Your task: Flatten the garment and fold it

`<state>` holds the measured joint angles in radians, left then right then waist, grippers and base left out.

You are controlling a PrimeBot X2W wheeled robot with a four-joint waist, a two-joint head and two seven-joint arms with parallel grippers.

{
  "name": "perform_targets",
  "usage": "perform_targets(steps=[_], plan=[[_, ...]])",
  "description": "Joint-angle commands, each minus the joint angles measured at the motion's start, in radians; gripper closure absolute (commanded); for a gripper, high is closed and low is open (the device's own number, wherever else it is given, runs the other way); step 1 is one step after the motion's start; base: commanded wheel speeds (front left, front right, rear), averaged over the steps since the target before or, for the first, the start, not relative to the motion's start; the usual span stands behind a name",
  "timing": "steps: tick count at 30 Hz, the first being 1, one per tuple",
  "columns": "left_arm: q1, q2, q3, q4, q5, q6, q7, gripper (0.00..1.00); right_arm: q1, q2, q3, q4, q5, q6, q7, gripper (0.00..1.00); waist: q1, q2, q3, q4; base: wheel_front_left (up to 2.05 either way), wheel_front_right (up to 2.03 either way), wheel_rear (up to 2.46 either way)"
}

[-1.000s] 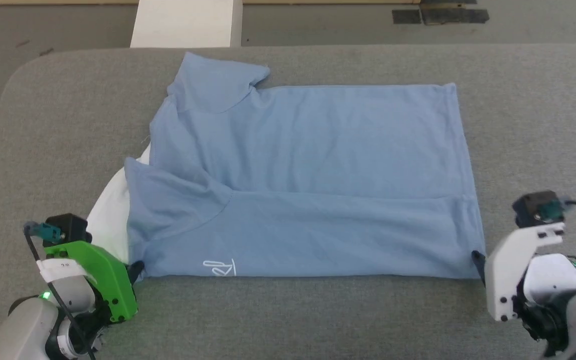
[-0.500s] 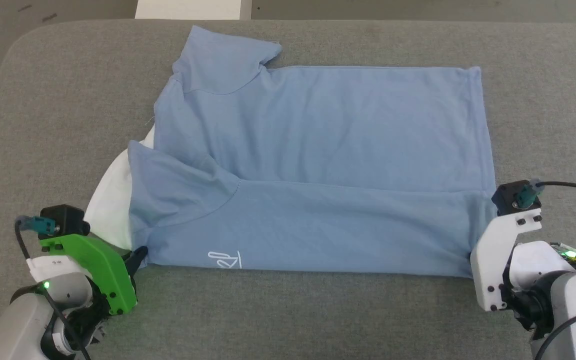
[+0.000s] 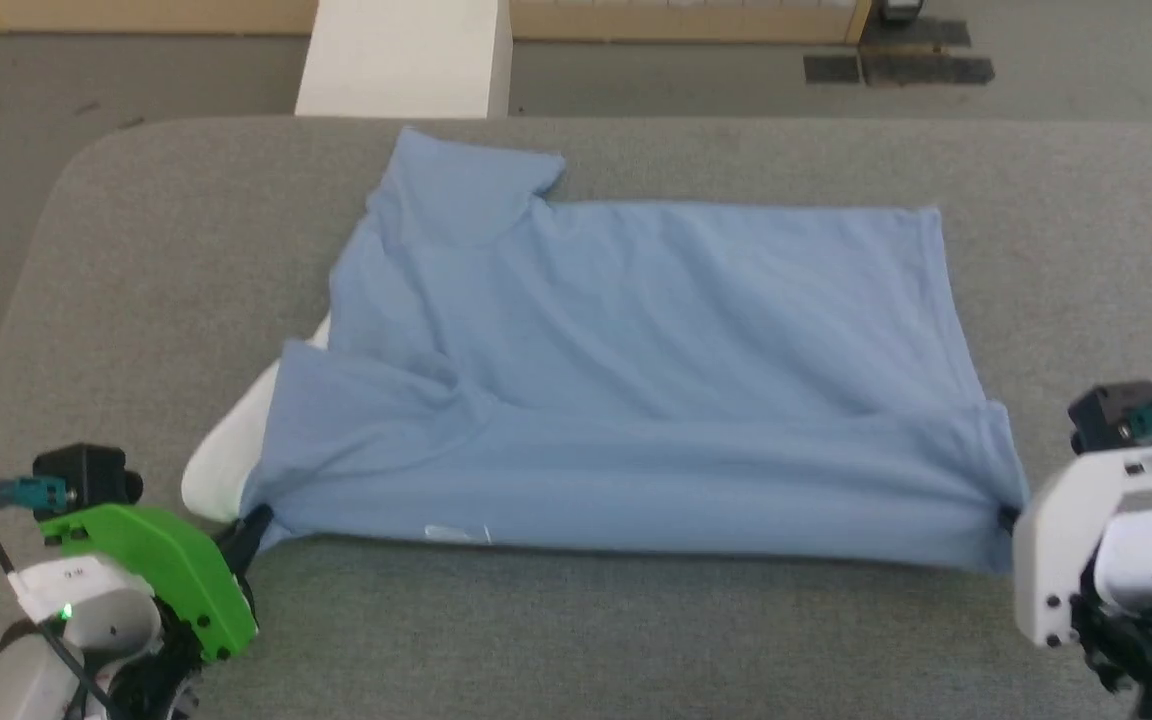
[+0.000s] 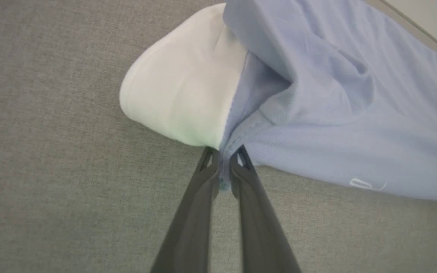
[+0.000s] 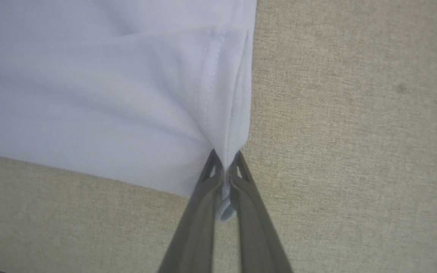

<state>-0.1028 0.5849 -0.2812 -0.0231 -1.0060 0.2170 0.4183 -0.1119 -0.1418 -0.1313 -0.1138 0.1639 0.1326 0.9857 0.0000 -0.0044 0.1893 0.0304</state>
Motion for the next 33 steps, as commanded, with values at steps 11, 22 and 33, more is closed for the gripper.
perform_targets(steps=[11, 22, 33], plan=[[0.238, 0.027, -0.005, -0.102, -0.041, 0.105, 0.052, 1.0, 0.192, -0.011, -0.033, -0.016, 0.061, -0.002, 0.032, 1.0, 0.0, 0.0044, -0.072, 0.01, 0.0, 0.0, 0.0], [0.188, -0.017, -0.045, 0.071, -0.073, 0.05, 0.083, 0.0, 0.186, 0.024, -0.006, 0.165, 0.034, -0.002, -0.03, 0.88, 0.0, 0.0044, -0.075, 0.009, 0.0, 0.0, 0.0], [0.156, 0.085, 0.056, -0.102, -0.066, 0.093, 0.077, 0.0, 0.142, 0.005, -0.077, 0.045, 0.134, -0.002, -0.055, 0.0, 0.0, 0.0044, -0.128, 0.003, 0.0, 0.0, 0.0]])
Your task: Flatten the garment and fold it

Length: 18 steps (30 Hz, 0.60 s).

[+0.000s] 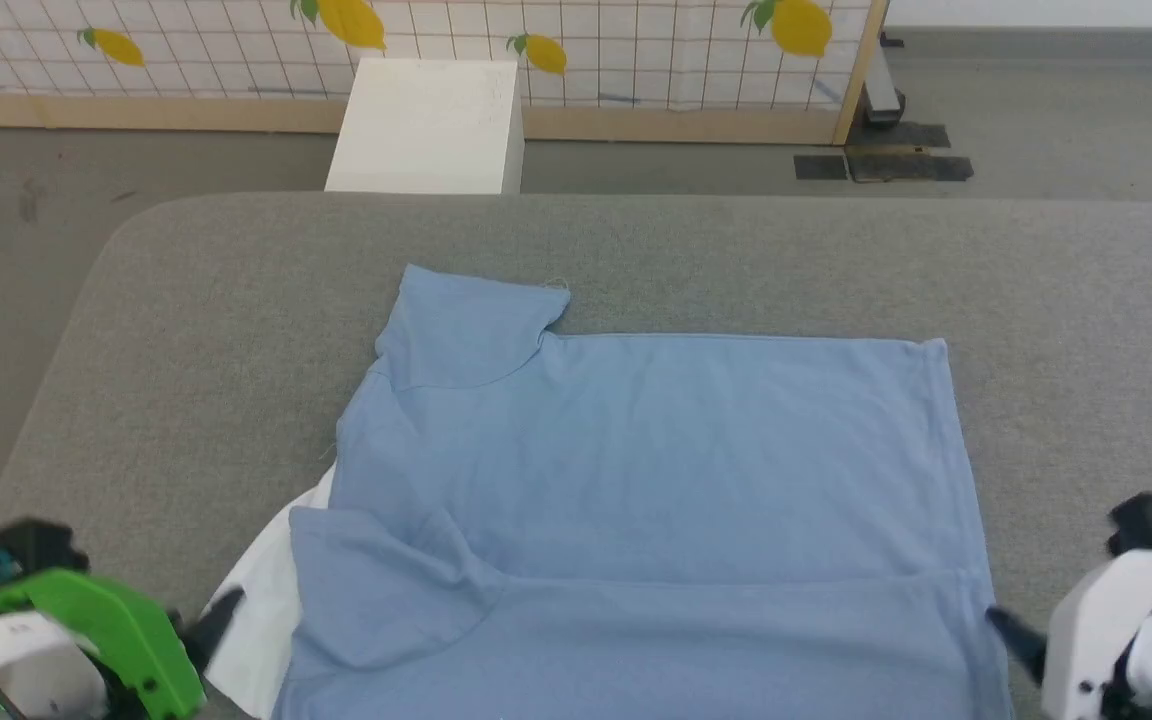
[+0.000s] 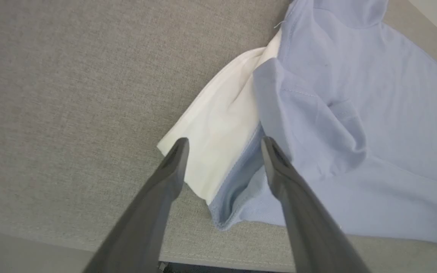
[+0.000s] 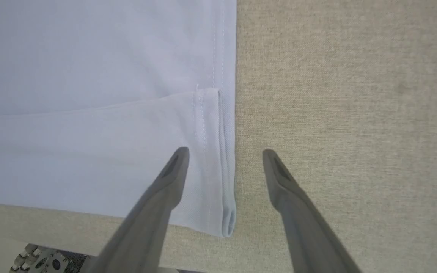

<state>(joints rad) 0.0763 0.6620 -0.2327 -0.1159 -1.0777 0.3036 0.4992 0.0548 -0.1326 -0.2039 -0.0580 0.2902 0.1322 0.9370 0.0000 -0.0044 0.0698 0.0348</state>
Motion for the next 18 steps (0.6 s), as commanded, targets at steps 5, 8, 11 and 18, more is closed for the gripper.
perform_targets(steps=[5, 8, 11, 18], plan=[[-0.081, 0.034, 0.06, -0.105, 0.059, -0.004, -0.087, 0.0, -0.087, -0.017, -0.075, -0.105, 0.009, -0.002, -0.071, 0.0, 0.0, 0.0044, -0.021, -0.009, 0.0, 0.0, 0.0], [-0.124, 0.01, 0.064, -0.116, 0.107, -0.028, -0.178, 0.0, -0.142, -0.014, -0.101, -0.128, 0.007, -0.002, -0.177, 0.0, 0.0, 0.0044, -0.021, -0.014, 0.0, 0.0, 0.0], [-0.158, -0.026, 0.063, -0.089, 0.157, -0.058, -0.288, 0.0, -0.18, -0.017, -0.101, -0.126, -0.002, -0.002, -0.289, 0.0, 0.0, 0.0044, -0.015, -0.017, 0.0, 0.0, 0.0], [-0.218, -0.098, 0.045, 0.036, 0.27, -0.161, -0.57, 0.0, -0.202, -0.032, -0.068, -0.067, -0.028, -0.002, -0.507, 0.0, 0.0, 0.0044, 0.026, -0.016, 0.0, 0.0, 0.0]])
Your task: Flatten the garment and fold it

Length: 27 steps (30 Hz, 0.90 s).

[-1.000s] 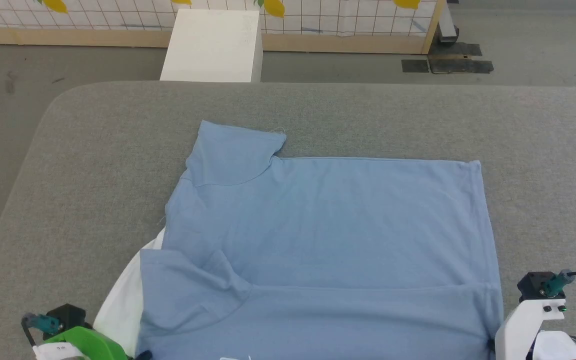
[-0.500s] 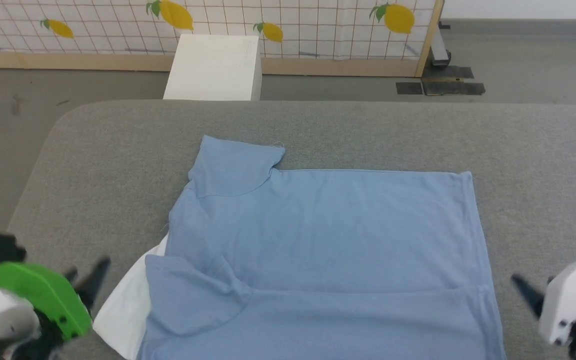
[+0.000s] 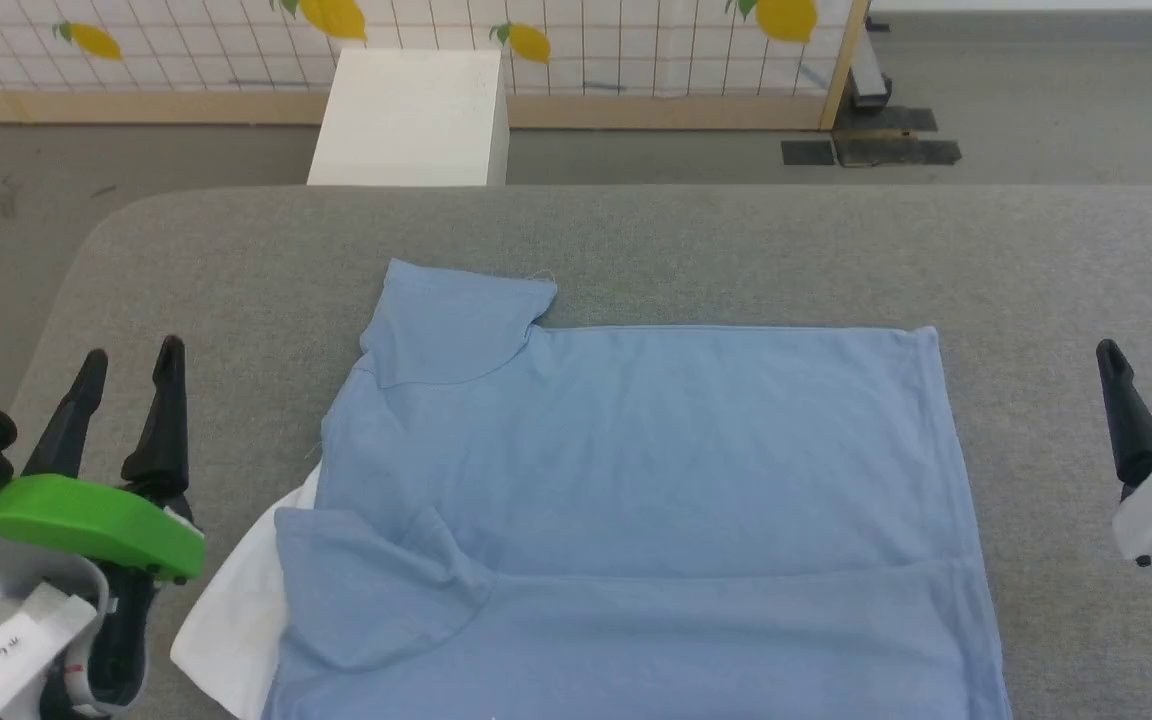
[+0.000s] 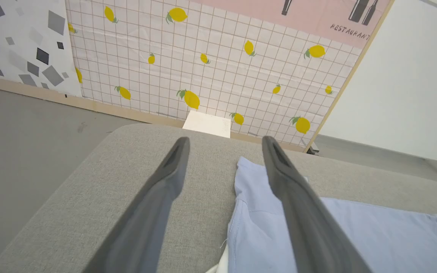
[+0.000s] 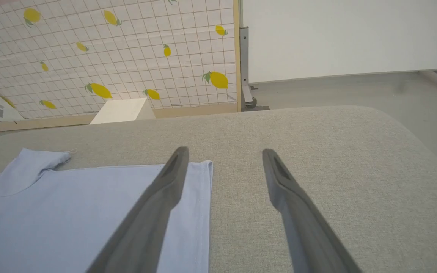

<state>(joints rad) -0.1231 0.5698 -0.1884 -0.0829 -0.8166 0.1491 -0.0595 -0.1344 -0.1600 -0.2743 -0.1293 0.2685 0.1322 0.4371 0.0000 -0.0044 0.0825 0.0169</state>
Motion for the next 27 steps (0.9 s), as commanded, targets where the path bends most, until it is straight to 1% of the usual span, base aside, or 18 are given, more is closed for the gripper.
perform_targets(steps=[1, 2, 3, 6, 12, 14, 18, 22, 26, 27], plan=[[-0.026, -0.016, -0.004, 0.028, 0.018, -0.026, -0.049, 0.0, -0.014, -0.008, 0.01, 0.013, -0.009, -0.002, -0.038, 0.0, 0.0, 0.0044, 0.021, 0.003, 0.0, 0.0, 0.0], [-0.03, -0.015, -0.011, 0.051, 0.036, -0.037, -0.071, 0.0, -0.016, -0.008, 0.011, 0.021, -0.008, -0.002, -0.059, 0.0, 0.0, 0.0044, 0.029, 0.004, 0.0, 0.0, 0.0], [-0.039, -0.029, -0.012, 0.075, 0.035, -0.051, -0.1, 0.0, -0.015, -0.008, 0.012, 0.032, -0.011, -0.002, -0.076, 0.0, 0.0, 0.0044, 0.039, 0.005, 0.0, 0.0, 0.0], [-0.067, -0.042, -0.027, 0.137, 0.046, -0.09, -0.136, 0.0, -0.02, -0.007, 0.015, 0.051, -0.017, -0.002, -0.11, 0.0, 0.0, 0.0044, 0.066, 0.01, 0.0, 0.0, 0.0], [-0.164, -0.063, -0.05, 0.236, 0.058, -0.146, -0.159, 0.0, -0.047, 0.009, 0.024, 0.054, -0.04, -0.002, -0.136, 0.0, 0.0, 0.0044, 0.14, 0.016, 0.0, 0.0, 0.0], [-0.222, -0.066, -0.062, 0.266, 0.065, -0.168, -0.156, 0.0, -0.064, 0.014, 0.03, 0.044, -0.052, -0.002, -0.136, 0.0, 0.0, 0.0044, 0.172, 0.018, 0.0, 0.0, 0.0], [-0.371, -0.073, -0.096, 0.334, 0.078, -0.208, -0.118, 0.0, -0.108, 0.032, 0.039, 0.023, -0.074, -0.002, -0.13, 0.0, 0.0, 0.0044, 0.24, 0.015, 0.0, 0.0, 0.0], [-0.547, -0.081, -0.137, 0.424, 0.089, -0.243, -0.065, 0.0, -0.156, 0.055, 0.062, 0.012, -0.1, -0.002, -0.125, 0.0, 0.0, 0.0044, 0.303, -0.003, 0.0, 0.0, 0.0], [-0.714, -0.09, -0.188, 0.551, 0.07, -0.264, 0.068, 0.0, -0.19, 0.076, 0.097, 0.0, -0.116, -0.002, -0.126, 0.0, 0.0, 0.0044, 0.355, -0.035, 0.0, 0.0, 0.0], [-0.753, -0.087, -0.21, 0.589, 0.066, -0.267, 0.13, 0.0, -0.194, 0.081, 0.104, -0.002, -0.119, -0.002, -0.127, 0.0, 0.0, 0.0044, 0.366, -0.044, 0.0, 0.0, 0.0]])
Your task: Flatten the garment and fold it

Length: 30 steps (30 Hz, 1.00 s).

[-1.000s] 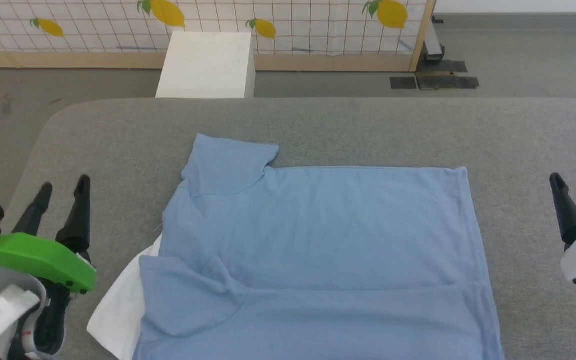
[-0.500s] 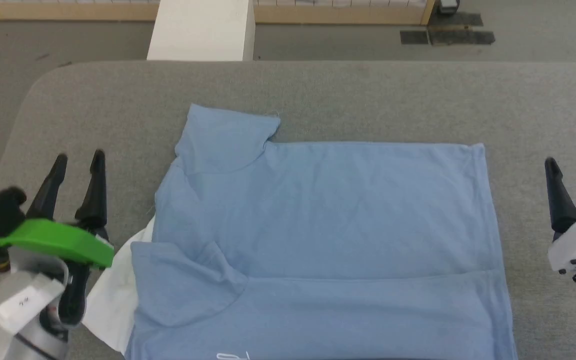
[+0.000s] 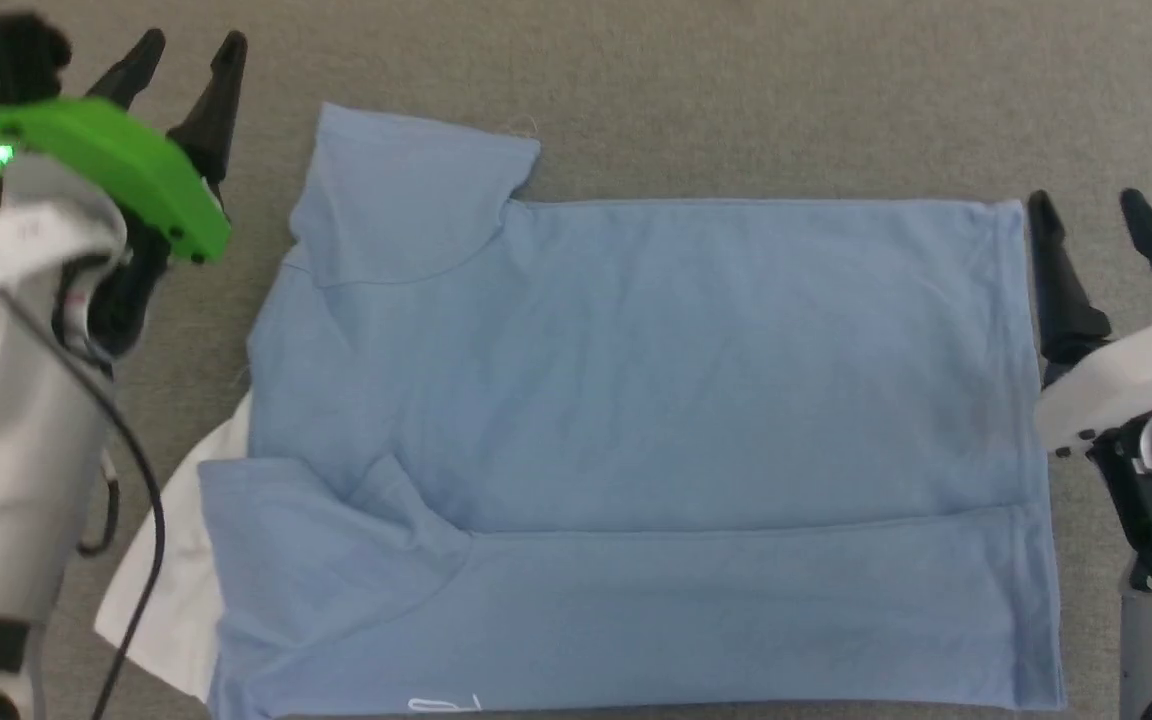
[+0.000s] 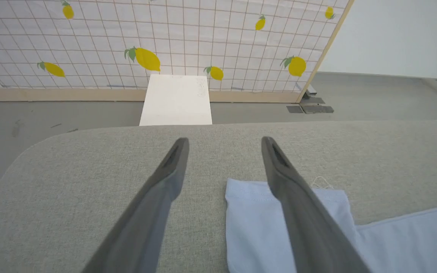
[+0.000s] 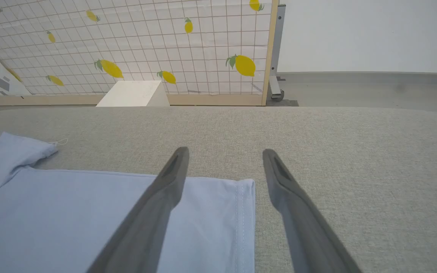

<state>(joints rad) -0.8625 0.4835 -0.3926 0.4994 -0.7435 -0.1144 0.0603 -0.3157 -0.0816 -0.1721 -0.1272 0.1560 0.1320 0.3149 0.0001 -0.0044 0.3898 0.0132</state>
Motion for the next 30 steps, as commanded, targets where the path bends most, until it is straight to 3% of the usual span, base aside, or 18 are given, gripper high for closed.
perform_targets(steps=[1, 7, 11, 17, 21, 22, 23, 30], plan=[[-0.045, -0.001, -0.016, 0.03, -0.014, -0.006, 0.049, 0.0, -0.015, 0.006, 0.005, -0.006, -0.009, -0.001, -0.006, 0.0, -0.0001, 0.0044, 0.067, -0.048, 0.0, 0.0, 0.0], [-0.233, 0.0, -0.099, 0.177, -0.044, -0.006, 0.412, 0.0, 0.007, 0.023, 0.0, -0.026, -0.019, -0.001, -0.003, 0.0, -0.0001, 0.0044, 0.116, -0.092, 0.0, 0.0, 0.0], [-0.299, 0.01, -0.151, 0.226, -0.028, 0.012, 0.597, 0.0, 0.032, 0.028, -0.012, -0.046, -0.013, -0.001, -0.005, 0.0, -0.0001, 0.0044, 0.138, -0.118, 0.0, 0.0, 0.0], [-0.314, 0.056, -0.229, 0.262, 0.029, 0.065, 0.798, 0.0, 0.06, 0.031, -0.029, -0.081, 0.001, -0.001, -0.011, 0.0, -0.0001, 0.0044, 0.167, -0.141, 0.0, 0.0, 0.0], [-0.274, 0.049, -0.23, 0.251, -0.01, 0.07, 0.872, 0.0, 0.068, 0.031, -0.039, -0.092, 0.015, -0.001, -0.014, 0.0, -0.0001, 0.0044, 0.173, -0.14, 0.0, 0.0, 0.0], [-0.265, 0.049, -0.229, 0.246, -0.018, 0.071, 0.883, 0.09, 0.069, 0.031, -0.042, -0.094, 0.017, -0.001, -0.014, 0.0, -0.0001, 0.0044, 0.174, -0.139, 0.0, 0.0, 0.0], [-0.256, 0.05, -0.225, 0.236, -0.027, 0.07, 0.887, 1.0, 0.07, 0.031, -0.044, -0.095, 0.018, -0.001, -0.013, 0.0, -0.0001, 0.0044, 0.174, -0.137, 0.0, 0.0, 0.0], [-0.227, 0.042, -0.179, 0.168, -0.092, 0.053, 0.848, 1.0, 0.046, 0.031, -0.044, -0.12, -0.009, -0.001, 0.022, 0.0, -0.0001, 0.0044, 0.162, -0.111, 0.0, 0.0, 0.0]])
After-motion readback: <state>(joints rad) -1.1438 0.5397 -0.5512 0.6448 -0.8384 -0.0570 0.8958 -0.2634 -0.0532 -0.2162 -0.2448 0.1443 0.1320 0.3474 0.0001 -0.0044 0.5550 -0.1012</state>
